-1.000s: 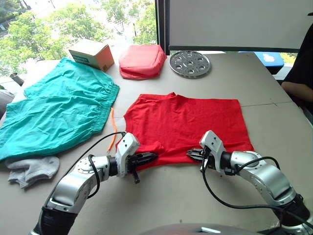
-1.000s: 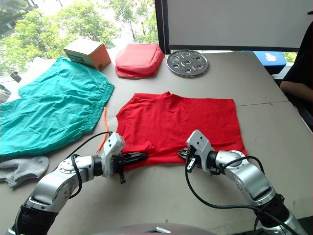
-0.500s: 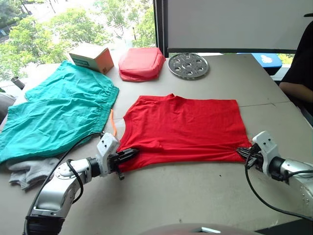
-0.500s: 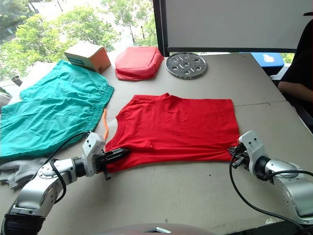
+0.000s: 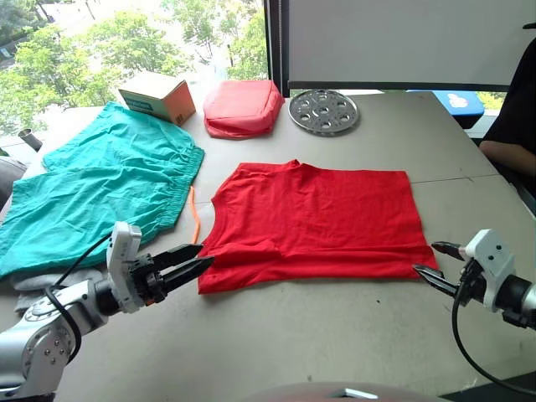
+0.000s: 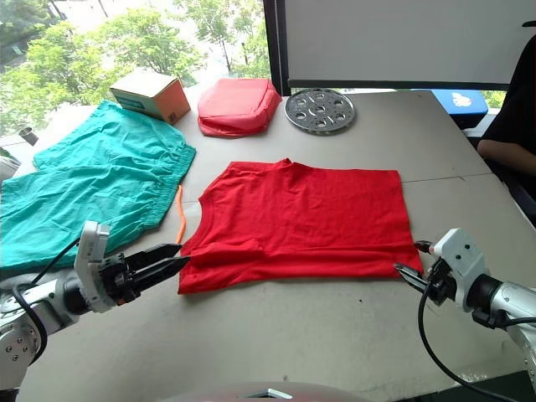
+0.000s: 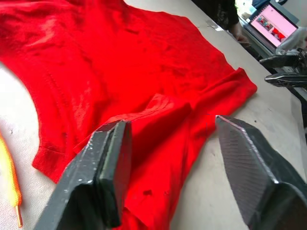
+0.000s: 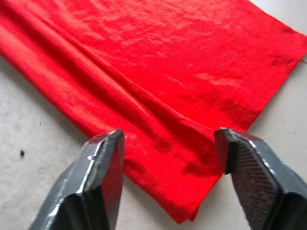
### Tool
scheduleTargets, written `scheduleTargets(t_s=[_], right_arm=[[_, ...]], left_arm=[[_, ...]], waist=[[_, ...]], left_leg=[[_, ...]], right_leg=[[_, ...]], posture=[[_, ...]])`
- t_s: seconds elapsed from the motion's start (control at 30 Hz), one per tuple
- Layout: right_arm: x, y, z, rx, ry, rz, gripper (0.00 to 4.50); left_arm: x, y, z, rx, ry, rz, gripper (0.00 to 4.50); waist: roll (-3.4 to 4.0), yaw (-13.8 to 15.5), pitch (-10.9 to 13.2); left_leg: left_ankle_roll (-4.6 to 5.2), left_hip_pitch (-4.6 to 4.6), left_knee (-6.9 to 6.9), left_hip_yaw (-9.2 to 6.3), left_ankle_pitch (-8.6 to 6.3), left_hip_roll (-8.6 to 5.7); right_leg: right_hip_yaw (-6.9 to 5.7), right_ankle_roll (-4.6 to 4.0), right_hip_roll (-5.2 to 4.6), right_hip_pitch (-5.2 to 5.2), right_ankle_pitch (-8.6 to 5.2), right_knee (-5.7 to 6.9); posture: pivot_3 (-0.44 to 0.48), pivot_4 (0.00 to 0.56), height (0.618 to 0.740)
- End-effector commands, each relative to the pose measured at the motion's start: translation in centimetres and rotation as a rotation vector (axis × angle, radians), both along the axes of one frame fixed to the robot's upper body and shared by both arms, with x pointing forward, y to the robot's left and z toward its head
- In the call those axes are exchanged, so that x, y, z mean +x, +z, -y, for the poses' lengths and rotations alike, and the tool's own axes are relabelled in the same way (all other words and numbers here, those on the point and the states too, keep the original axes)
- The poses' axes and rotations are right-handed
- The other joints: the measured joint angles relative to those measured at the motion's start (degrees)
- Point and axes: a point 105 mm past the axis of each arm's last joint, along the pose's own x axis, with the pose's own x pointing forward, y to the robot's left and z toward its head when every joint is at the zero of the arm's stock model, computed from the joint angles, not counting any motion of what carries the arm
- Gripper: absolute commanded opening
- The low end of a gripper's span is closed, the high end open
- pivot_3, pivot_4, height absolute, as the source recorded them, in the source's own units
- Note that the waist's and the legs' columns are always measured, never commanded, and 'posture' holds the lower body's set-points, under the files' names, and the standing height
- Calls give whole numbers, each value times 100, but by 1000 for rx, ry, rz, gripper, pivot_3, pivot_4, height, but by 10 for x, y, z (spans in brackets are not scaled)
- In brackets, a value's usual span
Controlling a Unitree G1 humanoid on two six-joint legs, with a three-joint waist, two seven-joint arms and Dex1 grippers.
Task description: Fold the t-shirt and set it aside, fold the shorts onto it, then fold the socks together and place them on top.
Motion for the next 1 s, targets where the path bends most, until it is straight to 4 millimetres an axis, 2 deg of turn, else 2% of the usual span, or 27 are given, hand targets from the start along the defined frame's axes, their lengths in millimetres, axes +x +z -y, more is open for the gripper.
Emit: scheduleTargets(t_s=[0.03,0.2,0.37,0.53,0.73,0.93,1.0], right_arm=[[-1,-3,1,-132,99,49,4496],[0,-16,15,-305,166,92,4496],[1,-27,31,-405,149,125,4496],[10,-30,29,-437,144,203,4496],[24,-25,16,-473,142,318,4496],[27,-21,14,-532,137,388,4496],[27,-18,14,-562,135,427,4496]], left_arm=[[-6,-4,11,186,-172,178,4490],[4,-28,9,410,-227,392,4490],[13,-36,7,481,-211,513,4490],[14,-41,4,526,-214,581,4490],[10,-47,-16,587,-216,636,4490],[17,-41,-16,669,-218,790,4490],[15,-39,-22,704,-212,830,4490]], waist=[[0,12,4],[-1,18,3],[-20,15,-8],[-33,7,-11],[-55,-47,-7],[-44,-57,-2],[-39,-37,-1]], left_leg=[[0,-1,1,0,0,-1],[-1,-2,3,3,-1,-3],[-1,-3,-3,-1,-1,3],[0,0,2,4,-1,3],[-9,24,15,54,-6,34],[-28,45,19,127,-16,100],[-29,50,19,148,-16,105]], right_leg=[[0,0,-1,0,0,0],[2,-2,-9,0,1,-4],[-3,-24,-5,-2,14,-5],[0,-20,-7,0,13,-3],[-13,1,-28,1,1,2],[-90,1,-65,-10,1,1],[-98,0,-66,-14,2,3]], posture=[[0,150,740],[0,150,740],[0,150,740],[0,150,740],[0,150,740],[0,150,740],[0,150,740]])
